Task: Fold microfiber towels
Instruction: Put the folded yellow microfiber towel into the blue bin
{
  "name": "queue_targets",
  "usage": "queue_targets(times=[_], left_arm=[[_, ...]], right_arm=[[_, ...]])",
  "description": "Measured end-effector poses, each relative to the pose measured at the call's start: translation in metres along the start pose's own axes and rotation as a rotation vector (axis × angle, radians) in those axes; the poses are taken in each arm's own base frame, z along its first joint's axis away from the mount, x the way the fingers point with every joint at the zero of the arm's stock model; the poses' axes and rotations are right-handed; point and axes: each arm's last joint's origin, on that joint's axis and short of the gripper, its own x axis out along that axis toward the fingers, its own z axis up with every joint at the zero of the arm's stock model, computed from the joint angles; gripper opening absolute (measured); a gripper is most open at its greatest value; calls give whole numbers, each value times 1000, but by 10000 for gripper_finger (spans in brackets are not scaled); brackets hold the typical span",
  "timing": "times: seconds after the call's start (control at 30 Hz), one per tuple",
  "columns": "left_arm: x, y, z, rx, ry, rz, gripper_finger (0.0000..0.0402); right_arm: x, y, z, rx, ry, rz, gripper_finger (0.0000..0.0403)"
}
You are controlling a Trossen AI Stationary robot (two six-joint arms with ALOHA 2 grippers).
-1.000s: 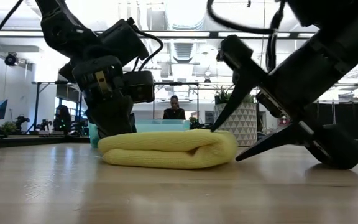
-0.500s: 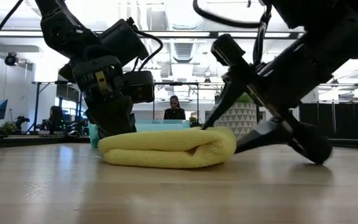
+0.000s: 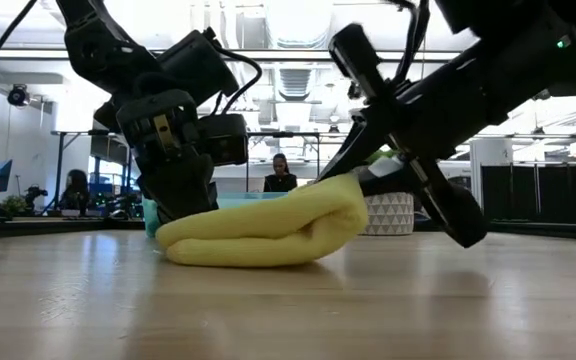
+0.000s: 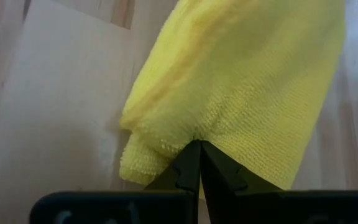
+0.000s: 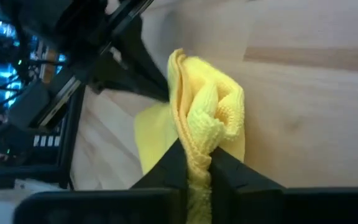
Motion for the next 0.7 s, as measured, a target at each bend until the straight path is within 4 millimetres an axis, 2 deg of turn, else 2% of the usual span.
queue_targets(times=[0.07,0.23,0.4,0.57,0.7], left_arm=[[0,0,0,1,-5,8,0],[-8,-3,3,14,-22,12,0],[-25,-13,15,137,-99,-37,13],[-52,-18,26,175,-200,-56,87],[-81,-23,34,159,-289,-68,159]], right_arm=[[-1,1,-1,-11,5,5,17],[-2,3,1,-26,6,12,14],[-3,4,1,-60,20,15,14],[-2,7,7,-111,63,23,13],[-5,21,28,-220,126,79,12]])
